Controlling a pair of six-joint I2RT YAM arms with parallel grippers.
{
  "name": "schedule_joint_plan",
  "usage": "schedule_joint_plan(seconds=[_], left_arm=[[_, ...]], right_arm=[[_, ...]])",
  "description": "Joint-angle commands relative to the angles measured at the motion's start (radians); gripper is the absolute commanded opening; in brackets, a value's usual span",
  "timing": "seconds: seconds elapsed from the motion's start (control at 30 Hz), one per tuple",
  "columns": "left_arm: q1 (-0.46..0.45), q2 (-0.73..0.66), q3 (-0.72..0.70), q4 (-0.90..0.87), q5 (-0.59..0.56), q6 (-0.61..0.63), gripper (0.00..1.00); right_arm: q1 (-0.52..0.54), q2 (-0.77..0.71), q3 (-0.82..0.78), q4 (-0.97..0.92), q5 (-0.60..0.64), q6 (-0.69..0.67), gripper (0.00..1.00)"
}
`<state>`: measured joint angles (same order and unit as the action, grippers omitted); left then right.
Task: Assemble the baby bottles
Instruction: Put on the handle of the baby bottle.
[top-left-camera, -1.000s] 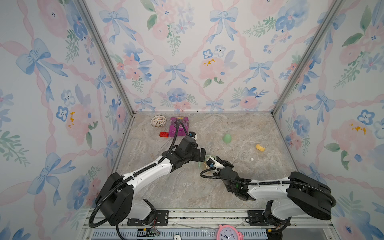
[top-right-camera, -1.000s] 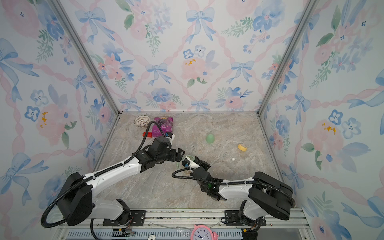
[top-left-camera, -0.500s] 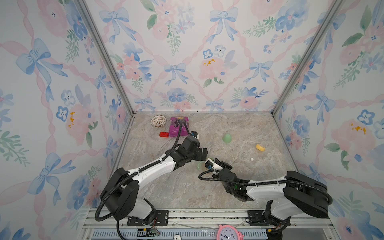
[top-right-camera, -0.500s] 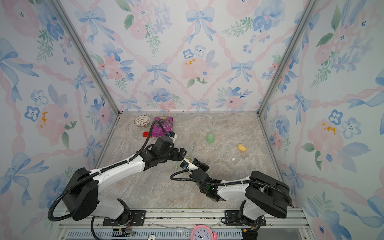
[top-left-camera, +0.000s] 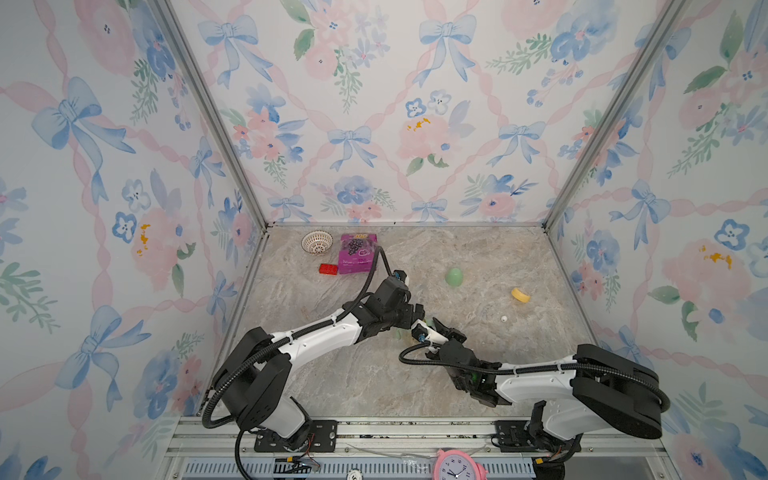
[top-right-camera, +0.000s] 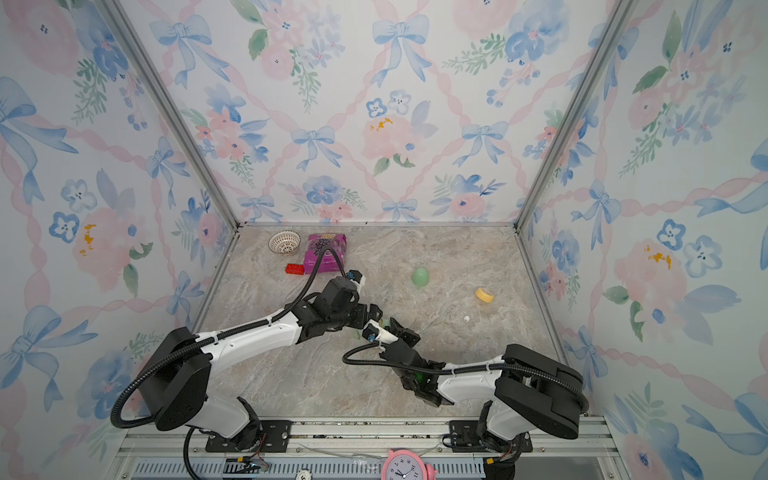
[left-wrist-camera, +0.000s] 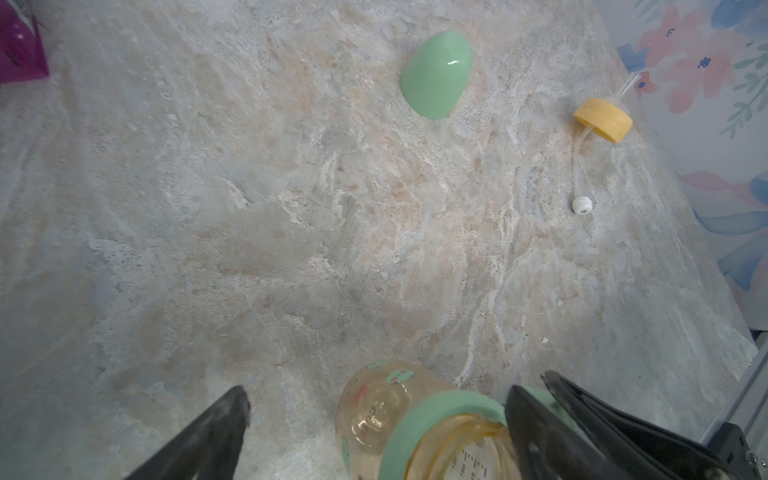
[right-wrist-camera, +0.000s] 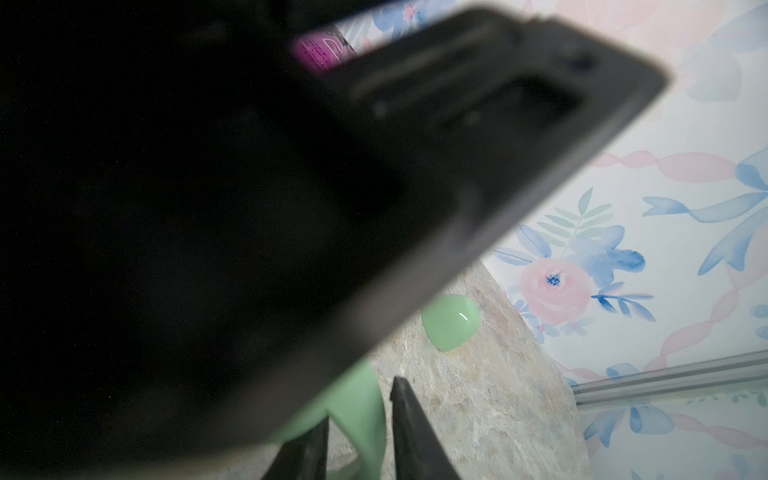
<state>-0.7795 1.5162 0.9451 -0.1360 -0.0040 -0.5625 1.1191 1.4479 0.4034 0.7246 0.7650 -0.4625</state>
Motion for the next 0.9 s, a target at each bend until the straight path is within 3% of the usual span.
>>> schedule_joint_plan(seconds=[0.0,0.27,0.6,0.67,0.73,0.87], left_arm=[[-0.015,0.018,0.011,0.012,0.028,-0.015,0.98],[-0.021,0.015,0.015,0.024,0.041,-0.020,0.98],[-0.026,-0.034,0.022,0.022,0.003,-0.026,0.98],[-0.026,-0.055,0.034,0.017,-0.002,-0.021,0.98],[-0.026,-0.075,0.053,0.000,-0.022,-0.016,0.98],[-0.004,-0.137,0.058,-0.047,-0.099,-0.021,0.98]], right_arm=[[0.018,-0.029,-0.014,-0.017,0.017,0.040,0.31],[0.020,-0.153,-0.055,-0.127,0.028,0.156,0.44],[-0.016,-0.531,-0.063,-0.483,-0.062,0.382,0.68],[-0.057,-0.587,-0.031,-0.566,-0.131,0.472,0.75],[-0.158,-0.602,0.019,-0.664,-0.284,0.640,0.76],[-0.403,-0.500,0.122,-0.734,-0.720,0.952,0.71]])
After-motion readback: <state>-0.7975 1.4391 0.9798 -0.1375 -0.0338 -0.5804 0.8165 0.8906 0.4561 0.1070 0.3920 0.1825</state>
